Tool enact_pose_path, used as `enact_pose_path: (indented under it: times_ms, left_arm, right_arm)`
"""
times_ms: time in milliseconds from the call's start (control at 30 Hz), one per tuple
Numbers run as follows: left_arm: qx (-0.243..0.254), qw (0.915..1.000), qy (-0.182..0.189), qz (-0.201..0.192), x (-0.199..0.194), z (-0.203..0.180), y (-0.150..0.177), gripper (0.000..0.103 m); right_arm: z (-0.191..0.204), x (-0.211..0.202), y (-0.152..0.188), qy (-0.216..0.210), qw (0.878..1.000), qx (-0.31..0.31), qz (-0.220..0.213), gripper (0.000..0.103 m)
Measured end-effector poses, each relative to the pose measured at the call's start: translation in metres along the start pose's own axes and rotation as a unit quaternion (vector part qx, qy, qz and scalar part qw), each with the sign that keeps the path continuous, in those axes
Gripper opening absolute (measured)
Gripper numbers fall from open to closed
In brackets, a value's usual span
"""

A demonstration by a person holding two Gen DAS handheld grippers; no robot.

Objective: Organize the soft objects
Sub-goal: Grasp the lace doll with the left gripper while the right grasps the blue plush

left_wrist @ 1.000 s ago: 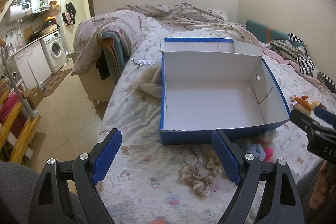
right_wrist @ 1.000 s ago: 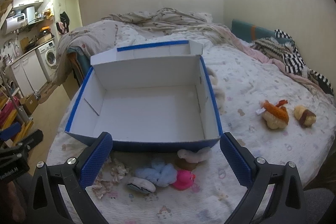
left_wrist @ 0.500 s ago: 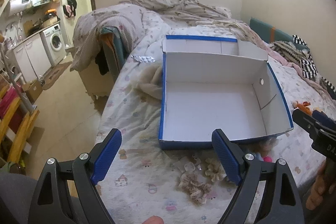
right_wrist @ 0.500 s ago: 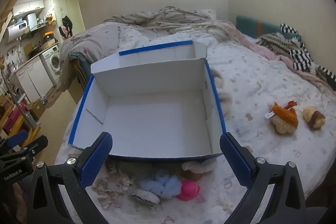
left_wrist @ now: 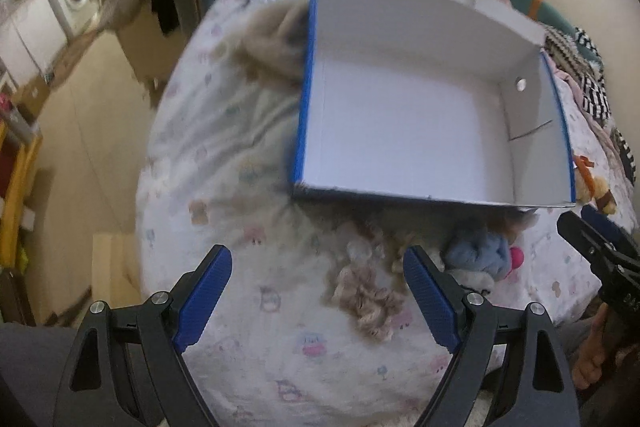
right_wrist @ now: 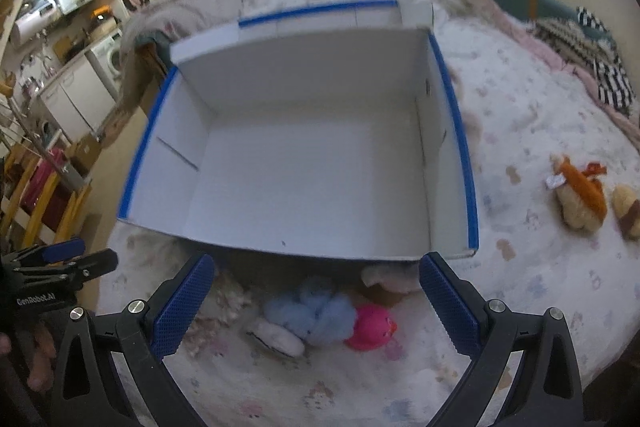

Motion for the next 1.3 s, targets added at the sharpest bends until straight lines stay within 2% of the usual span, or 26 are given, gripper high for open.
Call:
enact_pose_path:
  times_ms: [133, 233, 333, 400, 433, 600, 833, 900, 1000, 1200, 1300]
  left_arm:
    - [-0.049, 0.9969, 0.042, 0.045, 0.017, 0.016, -0.002, 0.084]
    - [-0.051, 0.9944, 0.049, 0.079, 0.034, 0.014, -0.004, 0.084]
    - [-0.043, 0.9927, 0.043, 0.104, 0.052, 0.004, -0.005, 0.077]
    - [-0.038, 0.9896, 0.05, 0.129, 0.067, -0.004, -0.002, 0.063]
    - [-0.038, 0.9871, 0.058, 0.144, 0.074, -0.009, 0.001, 0.06]
    - [-0.026, 0.9816, 0.072, 0.175, 0.094, -0.028, 0.018, 0.058]
    - [-0.018, 0.9788, 0.062, 0.194, 0.108, -0.039, 0.029, 0.056]
    - [-0.012, 0.9773, 0.061, 0.202, 0.114, -0.042, 0.034, 0.029]
    - [-0.014, 0.9735, 0.093, 0.208, 0.111, -0.045, 0.04, 0.013]
    - [-0.002, 0.9785, 0.099, 0.181, 0.083, -0.046, 0.046, 0.011]
    - [0.011, 0.9837, 0.099, 0.149, 0.058, -0.042, 0.045, 0.011]
  right_arm:
    - [-0.015, 0.021, 0.009, -0.013, 0.998, 0.036, 0.051, 0.103]
    - [-0.024, 0.034, 0.016, -0.037, 0.993, 0.081, 0.083, 0.103]
    - [-0.027, 0.038, 0.019, -0.044, 0.989, 0.104, 0.091, 0.103]
    - [-0.028, 0.04, 0.02, -0.04, 0.989, 0.106, 0.093, 0.103]
    - [-0.028, 0.04, 0.02, -0.04, 0.989, 0.106, 0.094, 0.103]
    - [-0.031, 0.041, 0.019, -0.038, 0.988, 0.109, 0.098, 0.103]
    - [-0.032, 0.046, 0.021, -0.038, 0.987, 0.111, 0.106, 0.103]
    - [-0.029, 0.048, 0.021, -0.035, 0.988, 0.105, 0.109, 0.103]
    - [-0.026, 0.05, 0.021, -0.041, 0.987, 0.103, 0.113, 0.103]
    - [-0.02, 0.046, 0.019, -0.15, 0.971, 0.141, 0.118, 0.103]
    - [-0.026, 0.044, 0.02, -0.151, 0.971, 0.147, 0.116, 0.103]
Point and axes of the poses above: each gripper's, at about its wrist camera, not at the fingertips, and x roughly the way its jaws point, z to its left, y to its underside, the point moved 7 cm from there along x, roughly the way its jaws point, and after that the axes turned 10 degrees about z, right-handed, at the moved point
